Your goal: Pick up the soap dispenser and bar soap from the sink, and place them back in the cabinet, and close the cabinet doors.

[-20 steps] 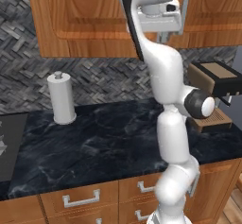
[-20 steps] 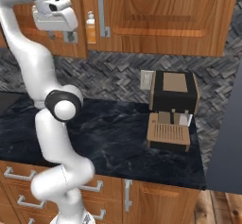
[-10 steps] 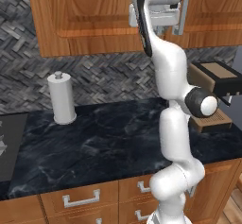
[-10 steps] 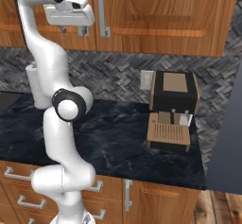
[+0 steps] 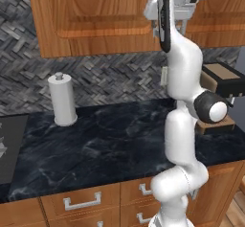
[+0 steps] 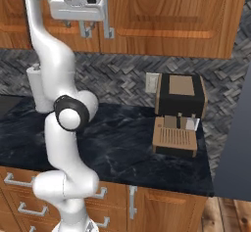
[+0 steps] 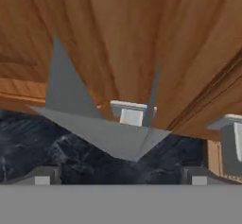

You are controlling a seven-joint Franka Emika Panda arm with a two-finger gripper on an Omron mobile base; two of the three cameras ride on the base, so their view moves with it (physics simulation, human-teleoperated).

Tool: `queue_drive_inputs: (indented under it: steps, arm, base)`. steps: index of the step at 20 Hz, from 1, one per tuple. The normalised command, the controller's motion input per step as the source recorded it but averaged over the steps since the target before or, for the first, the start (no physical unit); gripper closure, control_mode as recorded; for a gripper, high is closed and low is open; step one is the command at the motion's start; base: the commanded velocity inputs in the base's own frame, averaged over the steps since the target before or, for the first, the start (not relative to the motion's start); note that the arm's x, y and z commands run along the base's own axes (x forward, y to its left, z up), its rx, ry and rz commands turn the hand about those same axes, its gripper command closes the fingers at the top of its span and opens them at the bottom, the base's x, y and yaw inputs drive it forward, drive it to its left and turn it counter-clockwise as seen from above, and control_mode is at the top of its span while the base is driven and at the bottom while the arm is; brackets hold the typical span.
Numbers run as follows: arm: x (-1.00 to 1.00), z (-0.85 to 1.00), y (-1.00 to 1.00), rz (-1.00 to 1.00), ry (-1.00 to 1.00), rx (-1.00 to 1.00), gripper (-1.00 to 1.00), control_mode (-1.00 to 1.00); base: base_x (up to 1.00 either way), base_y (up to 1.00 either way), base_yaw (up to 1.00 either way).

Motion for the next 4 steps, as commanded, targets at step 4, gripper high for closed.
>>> queue_drive_inputs:
  steps: [4]
  arm:
    - [0.00,-0.08,-0.45,0.19,-0.45,0.08,-1.00,-1.00]
  base:
    - [0.00,0.00,0.00]
